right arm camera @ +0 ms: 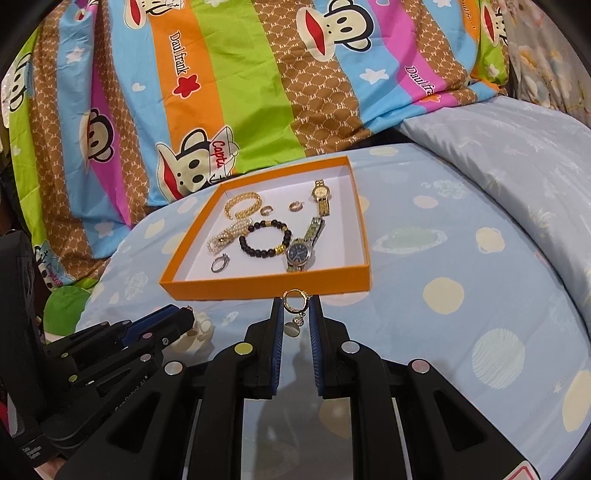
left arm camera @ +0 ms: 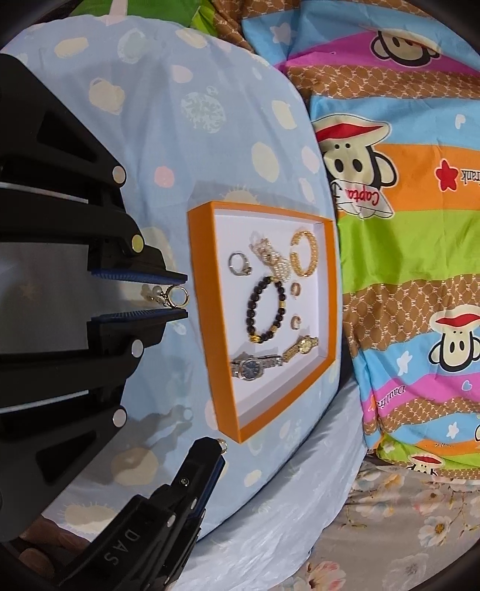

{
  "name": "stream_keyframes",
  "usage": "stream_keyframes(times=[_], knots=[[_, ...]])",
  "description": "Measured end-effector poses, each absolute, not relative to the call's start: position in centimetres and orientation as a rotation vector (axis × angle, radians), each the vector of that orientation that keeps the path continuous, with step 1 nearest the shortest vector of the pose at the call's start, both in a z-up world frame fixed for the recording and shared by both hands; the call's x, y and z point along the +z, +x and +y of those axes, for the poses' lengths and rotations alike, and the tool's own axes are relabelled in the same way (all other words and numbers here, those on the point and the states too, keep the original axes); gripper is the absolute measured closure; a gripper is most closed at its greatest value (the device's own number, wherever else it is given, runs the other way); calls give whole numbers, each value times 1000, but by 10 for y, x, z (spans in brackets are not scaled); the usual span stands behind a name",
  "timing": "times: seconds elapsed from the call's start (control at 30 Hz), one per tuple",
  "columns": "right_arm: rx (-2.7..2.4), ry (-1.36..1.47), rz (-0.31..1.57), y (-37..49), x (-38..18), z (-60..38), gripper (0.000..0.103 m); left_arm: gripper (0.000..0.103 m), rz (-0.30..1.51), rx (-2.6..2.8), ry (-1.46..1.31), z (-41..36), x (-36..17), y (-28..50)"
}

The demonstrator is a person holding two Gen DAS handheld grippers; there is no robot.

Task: Organize jewelry
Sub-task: 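Carry both drop earrings over the orange box, then lower the drop earrings into the box and open both grippers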

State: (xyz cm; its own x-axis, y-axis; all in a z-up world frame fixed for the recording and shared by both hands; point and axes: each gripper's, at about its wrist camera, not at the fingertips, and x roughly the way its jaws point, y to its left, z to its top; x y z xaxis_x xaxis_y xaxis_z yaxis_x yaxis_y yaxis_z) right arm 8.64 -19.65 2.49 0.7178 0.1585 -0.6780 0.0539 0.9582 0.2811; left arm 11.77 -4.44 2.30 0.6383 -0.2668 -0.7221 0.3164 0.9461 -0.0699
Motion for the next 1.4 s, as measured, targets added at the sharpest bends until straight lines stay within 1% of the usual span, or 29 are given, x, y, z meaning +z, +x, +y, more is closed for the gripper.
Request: stream_keyframes(times=[0.3, 0.53, 0.9, 1.13, 1.4], knots=[[65, 240, 729, 115, 47, -201, 90, 91, 745, -302, 59, -40, 49, 147], [87, 243, 722, 159, 54, -203, 90, 91, 716, -269, 42, -39, 59, 189], [98, 265, 775, 223, 30, -200, 90, 91, 760, -236, 36, -56, 34, 248], [80, 274, 803, 242, 11, -203, 90, 91, 791, -230, 38, -59, 16, 261], [71, 272, 823, 247, -1, -203, 90, 91, 806, -226, 31, -56, 9, 267]])
